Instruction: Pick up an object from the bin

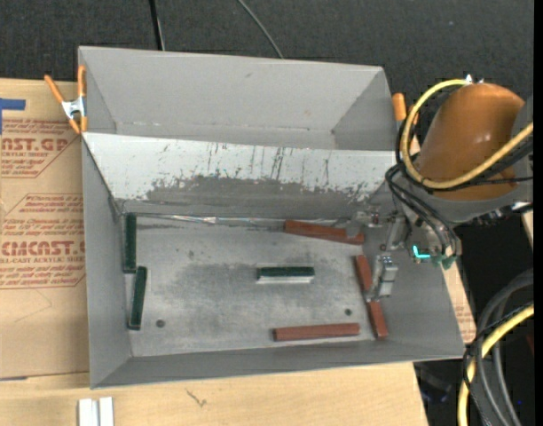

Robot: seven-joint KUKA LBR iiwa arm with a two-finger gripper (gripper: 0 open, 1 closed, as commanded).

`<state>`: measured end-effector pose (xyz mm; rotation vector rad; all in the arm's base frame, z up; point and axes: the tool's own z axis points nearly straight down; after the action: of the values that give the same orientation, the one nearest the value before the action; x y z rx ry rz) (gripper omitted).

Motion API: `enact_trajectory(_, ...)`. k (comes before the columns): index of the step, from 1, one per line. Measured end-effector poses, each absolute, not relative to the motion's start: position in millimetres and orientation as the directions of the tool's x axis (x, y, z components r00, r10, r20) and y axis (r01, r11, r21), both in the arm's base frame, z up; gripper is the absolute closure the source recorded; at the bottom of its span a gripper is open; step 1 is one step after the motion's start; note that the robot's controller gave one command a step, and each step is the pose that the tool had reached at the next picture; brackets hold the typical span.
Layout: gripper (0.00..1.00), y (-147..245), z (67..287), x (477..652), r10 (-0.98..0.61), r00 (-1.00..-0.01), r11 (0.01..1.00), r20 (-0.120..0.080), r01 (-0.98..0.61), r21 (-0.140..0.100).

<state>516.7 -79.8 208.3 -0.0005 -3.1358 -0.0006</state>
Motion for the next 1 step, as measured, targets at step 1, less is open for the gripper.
enact_trajectory(1,0.0,-79.5,211.6,518.4,0.0,-1.0,1.0,-0.001,0.0,-0.001)
